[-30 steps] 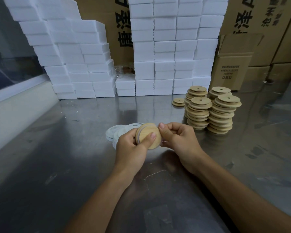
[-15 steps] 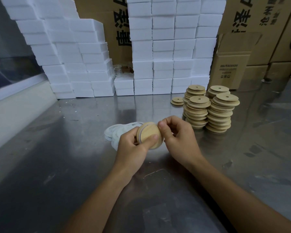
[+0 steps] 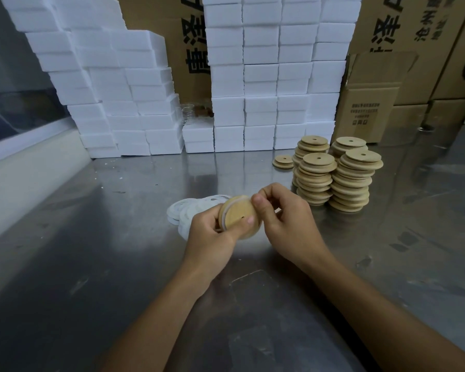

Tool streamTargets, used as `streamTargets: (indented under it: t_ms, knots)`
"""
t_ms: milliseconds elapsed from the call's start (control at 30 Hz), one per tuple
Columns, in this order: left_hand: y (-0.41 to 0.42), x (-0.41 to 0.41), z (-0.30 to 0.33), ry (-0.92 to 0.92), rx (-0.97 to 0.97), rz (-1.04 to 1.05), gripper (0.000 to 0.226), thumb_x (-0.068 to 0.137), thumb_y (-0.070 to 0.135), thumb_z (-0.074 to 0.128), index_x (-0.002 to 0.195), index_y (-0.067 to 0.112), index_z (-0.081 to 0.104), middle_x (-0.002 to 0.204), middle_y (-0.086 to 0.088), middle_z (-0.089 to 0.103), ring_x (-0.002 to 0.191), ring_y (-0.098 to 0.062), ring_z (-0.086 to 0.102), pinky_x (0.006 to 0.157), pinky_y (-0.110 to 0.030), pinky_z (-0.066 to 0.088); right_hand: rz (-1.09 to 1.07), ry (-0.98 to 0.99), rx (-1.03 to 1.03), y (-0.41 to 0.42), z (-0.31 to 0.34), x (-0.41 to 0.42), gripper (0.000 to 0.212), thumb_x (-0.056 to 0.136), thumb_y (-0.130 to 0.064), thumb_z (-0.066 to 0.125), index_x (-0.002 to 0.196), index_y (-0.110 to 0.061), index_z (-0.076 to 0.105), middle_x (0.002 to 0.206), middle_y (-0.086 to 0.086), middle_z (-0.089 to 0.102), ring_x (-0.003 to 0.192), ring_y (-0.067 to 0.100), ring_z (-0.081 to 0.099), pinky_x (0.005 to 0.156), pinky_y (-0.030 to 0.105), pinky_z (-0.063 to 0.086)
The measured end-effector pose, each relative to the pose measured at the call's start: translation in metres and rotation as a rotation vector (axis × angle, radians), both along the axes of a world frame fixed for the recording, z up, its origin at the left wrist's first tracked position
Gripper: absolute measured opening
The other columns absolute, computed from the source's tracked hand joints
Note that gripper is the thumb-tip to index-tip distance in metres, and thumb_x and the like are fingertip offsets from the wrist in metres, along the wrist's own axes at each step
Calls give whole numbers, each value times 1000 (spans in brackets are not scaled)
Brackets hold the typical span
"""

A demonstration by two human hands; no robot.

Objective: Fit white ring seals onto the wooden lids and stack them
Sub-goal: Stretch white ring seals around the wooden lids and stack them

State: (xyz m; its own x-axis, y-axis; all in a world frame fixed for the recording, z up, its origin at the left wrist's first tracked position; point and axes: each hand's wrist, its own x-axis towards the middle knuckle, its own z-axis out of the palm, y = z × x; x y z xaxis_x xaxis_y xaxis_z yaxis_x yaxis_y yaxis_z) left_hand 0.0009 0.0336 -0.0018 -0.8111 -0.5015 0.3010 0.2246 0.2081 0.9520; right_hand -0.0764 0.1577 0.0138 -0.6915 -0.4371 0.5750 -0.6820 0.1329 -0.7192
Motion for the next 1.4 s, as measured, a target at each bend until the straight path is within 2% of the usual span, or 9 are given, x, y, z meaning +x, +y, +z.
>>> streamTargets:
  t_ms: [100,167,333,467,633,900,1067,1233,1400]
  knots:
    - [-2,-2,1,29,136,33,9,82,17,76,89,22,74,84,4,75,83,-9,69,69,-17,50,76,-169,-54,-3,0,2,16,97,-21,60,86,-10,62,72,-2,65,66,10,60,63,32,49]
    - [-2,-3,2,25,178,50,7,82,17,76,88,20,74,79,6,74,80,-9,69,70,-19,49,105,-233,-76,-6,-2,2,16,96,-19,61,87,-6,62,72,3,65,63,11,61,60,29,47]
    - [-5,-3,2,-11,180,60,5,86,18,73,84,15,69,42,16,50,36,1,46,39,-7,32,128,-337,-111,-8,-5,4,16,96,-18,61,89,-4,63,71,0,64,60,6,61,57,24,47]
    - [-3,-2,2,3,96,5,5,85,18,74,86,16,70,46,17,55,39,2,50,43,-6,35,45,-204,-109,-7,-4,6,12,96,-11,58,84,-11,59,70,-3,62,64,10,58,64,34,50]
    - [2,0,-2,-48,-63,-22,12,72,25,83,82,25,76,75,4,75,71,-6,69,63,-20,55,-5,87,53,1,2,4,11,94,-11,58,84,-15,59,72,-9,60,68,11,56,65,35,48]
    - [-2,-2,2,4,204,66,6,77,19,80,82,21,77,83,2,77,81,-11,71,72,-21,49,105,-271,-81,-4,-3,3,17,96,-16,61,88,-2,63,74,10,66,66,14,61,67,39,52]
    - [-2,-1,3,15,222,105,5,81,19,77,78,16,73,45,16,54,36,2,46,39,-6,32,146,-376,-127,-11,-4,6,8,93,-14,66,92,-6,65,76,-2,67,61,4,61,58,18,47]
    - [-2,-2,5,-15,206,96,12,84,18,75,73,18,68,40,15,50,34,1,45,40,-6,32,157,-461,-155,-9,-5,5,16,91,-18,69,89,-2,69,69,-4,65,60,3,57,58,16,46]
    - [1,-1,5,-10,93,83,6,85,21,74,81,19,70,45,15,54,42,-1,50,46,-11,36,81,-326,-159,-7,-1,4,11,93,-12,66,84,-5,65,71,-1,63,68,11,56,64,27,46]
